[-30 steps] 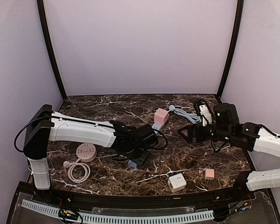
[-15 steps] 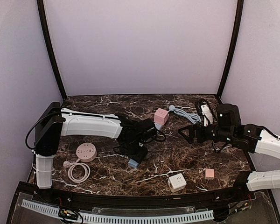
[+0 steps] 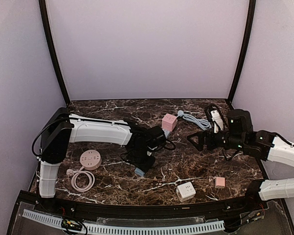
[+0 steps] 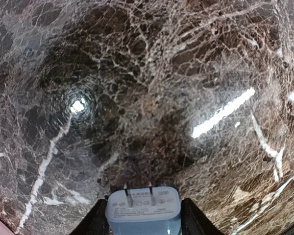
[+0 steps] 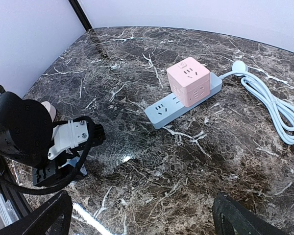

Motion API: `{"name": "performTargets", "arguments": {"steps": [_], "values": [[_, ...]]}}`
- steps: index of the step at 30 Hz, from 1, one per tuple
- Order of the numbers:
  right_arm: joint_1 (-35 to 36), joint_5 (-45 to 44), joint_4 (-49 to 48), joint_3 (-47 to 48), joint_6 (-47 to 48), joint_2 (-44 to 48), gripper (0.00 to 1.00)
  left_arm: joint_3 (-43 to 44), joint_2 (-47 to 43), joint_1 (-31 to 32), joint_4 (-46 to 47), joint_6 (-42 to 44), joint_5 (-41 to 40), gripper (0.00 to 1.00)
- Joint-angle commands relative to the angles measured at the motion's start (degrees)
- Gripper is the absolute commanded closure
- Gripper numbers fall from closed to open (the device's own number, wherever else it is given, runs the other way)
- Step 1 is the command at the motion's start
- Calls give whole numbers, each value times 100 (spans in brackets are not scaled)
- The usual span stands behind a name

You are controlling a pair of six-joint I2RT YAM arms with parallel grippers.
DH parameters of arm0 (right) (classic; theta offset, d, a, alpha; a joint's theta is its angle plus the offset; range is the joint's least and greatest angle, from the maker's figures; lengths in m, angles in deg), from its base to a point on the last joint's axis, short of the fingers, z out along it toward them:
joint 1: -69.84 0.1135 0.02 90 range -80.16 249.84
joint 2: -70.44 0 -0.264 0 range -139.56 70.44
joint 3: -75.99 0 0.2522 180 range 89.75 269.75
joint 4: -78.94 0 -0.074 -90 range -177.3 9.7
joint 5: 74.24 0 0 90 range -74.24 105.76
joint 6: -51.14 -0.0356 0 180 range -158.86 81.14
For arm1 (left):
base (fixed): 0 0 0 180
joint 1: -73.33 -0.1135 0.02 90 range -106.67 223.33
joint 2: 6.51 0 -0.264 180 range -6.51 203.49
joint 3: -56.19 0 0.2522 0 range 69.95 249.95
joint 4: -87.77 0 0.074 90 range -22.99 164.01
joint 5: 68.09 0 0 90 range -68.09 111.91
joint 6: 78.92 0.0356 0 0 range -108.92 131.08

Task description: Insert the plug

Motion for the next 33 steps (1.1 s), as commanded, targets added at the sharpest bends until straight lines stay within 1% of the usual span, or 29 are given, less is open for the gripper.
{"name": "performTargets", "arguments": {"steps": [1, 3, 4, 6, 13, 16, 18, 19, 22, 25, 27, 30, 33], "values": [[37, 56, -175, -104, 16, 52, 1, 142, 54, -77, -199, 84, 73, 53], [35, 56, -185, -103, 19, 42, 1, 134, 70, -101, -161, 84, 89, 60], [37, 60, -184, -104, 19, 42, 1, 118, 80, -110, -116, 80, 102, 66], [42, 63, -184, -110, 18, 29, 1, 94, 83, -140, -34, 58, 115, 73], [43, 21, -209, -47, 44, -43, 1, 298, -282, -263, 380, 42, -157, 85], [51, 42, -272, 0, -52, -33, 1, 371, -479, -379, 780, -9, -234, 86], [72, 32, -419, 2, -156, 7, 2, 322, -662, -496, 1136, -101, -222, 89], [107, 0, -532, -13, -217, 20, 1, 257, -811, -580, 1260, -197, -208, 94], [365, -348, -1024, -151, -437, 62, 1, 140, -1094, -706, 1961, -399, -210, 96], [787, -1131, -1720, -356, -609, -23, 1, -86, -1463, -846, 2535, -717, -188, 99], [1032, -1499, -2339, -554, -723, -167, 1, -305, -1666, -935, 3200, -969, -109, 99], [1428, -1932, -3390, -779, -761, -635, 2, -448, -1853, -1052, 3618, -1316, -23, 99], [1753, -2427, -4037, -614, -557, -1310, 1, -513, -2011, -1092, 4007, -1547, 75, 99]]}}
